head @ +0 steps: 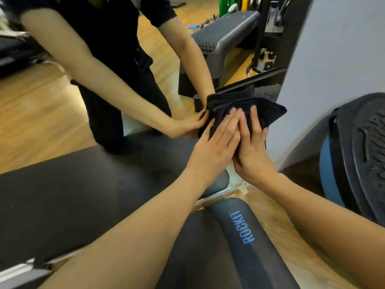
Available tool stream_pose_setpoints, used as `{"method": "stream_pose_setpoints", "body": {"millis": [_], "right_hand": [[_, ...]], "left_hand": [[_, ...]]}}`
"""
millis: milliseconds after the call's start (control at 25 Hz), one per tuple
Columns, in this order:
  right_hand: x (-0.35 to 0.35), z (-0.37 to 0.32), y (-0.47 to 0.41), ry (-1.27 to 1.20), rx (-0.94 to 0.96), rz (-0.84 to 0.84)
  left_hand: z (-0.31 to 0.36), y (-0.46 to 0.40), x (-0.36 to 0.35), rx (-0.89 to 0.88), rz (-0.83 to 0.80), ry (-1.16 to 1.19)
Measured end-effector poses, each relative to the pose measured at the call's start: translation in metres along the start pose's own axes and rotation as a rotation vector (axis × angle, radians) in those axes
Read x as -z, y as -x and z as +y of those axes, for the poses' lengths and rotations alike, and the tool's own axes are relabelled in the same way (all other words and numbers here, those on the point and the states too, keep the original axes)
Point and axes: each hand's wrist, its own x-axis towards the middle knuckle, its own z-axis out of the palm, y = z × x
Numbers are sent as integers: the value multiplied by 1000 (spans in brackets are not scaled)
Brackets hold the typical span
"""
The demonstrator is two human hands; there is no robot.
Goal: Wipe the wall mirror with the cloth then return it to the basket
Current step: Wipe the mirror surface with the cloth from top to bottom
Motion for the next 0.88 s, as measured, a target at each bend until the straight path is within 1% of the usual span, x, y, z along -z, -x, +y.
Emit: {"method": "stream_pose_setpoints", "body": {"millis": [80, 240, 400, 480, 640, 760, 880], "right_hand": [[-5, -31, 0, -59, 9, -2], [-39, -119, -1, -90, 135, 41], [-84, -229, 2, -179, 89, 53], [-103, -289, 3, -221, 88, 51], [-135, -401, 3, -265, 111, -5], [-159, -474, 7, -291, 124, -25], [-178, -530, 13, -315, 155, -28]], "left_hand": [[-18, 24, 14, -10, 5, -32], [-74, 100, 55, 14, -7, -82], [-142, 186, 101, 40, -36, -102], [-175, 231, 124, 49, -62, -162], [-234, 316, 171, 131, -62, -232], [-273, 380, 207, 179, -118, -299], [-301, 431, 228, 237, -165, -307]]}}
